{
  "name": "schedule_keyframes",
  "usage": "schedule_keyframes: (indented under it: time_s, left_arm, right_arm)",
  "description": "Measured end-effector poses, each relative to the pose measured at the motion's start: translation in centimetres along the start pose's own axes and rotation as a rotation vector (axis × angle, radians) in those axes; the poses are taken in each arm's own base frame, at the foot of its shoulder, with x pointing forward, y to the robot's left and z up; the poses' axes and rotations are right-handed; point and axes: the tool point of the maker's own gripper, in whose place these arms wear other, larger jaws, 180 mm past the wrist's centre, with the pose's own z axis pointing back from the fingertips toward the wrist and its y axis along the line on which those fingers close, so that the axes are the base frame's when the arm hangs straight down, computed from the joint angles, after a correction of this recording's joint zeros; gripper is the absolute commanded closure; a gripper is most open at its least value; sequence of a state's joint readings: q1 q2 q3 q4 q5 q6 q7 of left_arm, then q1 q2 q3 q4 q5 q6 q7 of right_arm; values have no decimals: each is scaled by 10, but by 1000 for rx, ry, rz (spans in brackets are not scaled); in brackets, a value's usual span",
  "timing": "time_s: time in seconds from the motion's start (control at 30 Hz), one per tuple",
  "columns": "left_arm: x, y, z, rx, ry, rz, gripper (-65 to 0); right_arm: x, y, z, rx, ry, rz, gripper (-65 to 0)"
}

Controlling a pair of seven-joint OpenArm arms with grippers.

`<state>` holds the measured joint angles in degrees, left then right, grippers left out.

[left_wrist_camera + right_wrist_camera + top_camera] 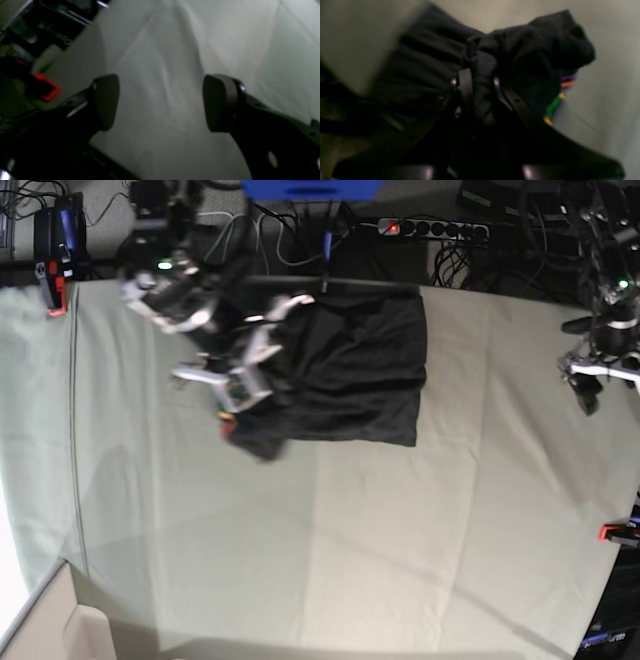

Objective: Layout the t-shirt on the table in an organized manner, then fold the t-shirt properly
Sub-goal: 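Lift the band end with the right gripper and fold it over the stack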

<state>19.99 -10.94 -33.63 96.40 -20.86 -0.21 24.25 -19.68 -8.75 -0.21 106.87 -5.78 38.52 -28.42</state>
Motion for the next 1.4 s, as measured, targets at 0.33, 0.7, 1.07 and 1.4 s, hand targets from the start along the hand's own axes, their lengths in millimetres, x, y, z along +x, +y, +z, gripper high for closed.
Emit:
schedule_keyframes:
  time_s: [0.33,0.7,1.07,1.4]
  left_arm:
    - [-2,28,13,61,5,-16,-507]
    - [-9,30,14,68,24,-6,-507]
    - [-10,28,13,62,26,-4,-507]
    - [-9,27,13,61,23,-1,-507]
  right_arm:
    - [-12,19,-52,90,65,-22,0]
    - [-18,56,-90,232,120,25,0]
    - [-9,62,-92,250,106,62,-87]
    - [-6,93,-92,324,97,103,-359]
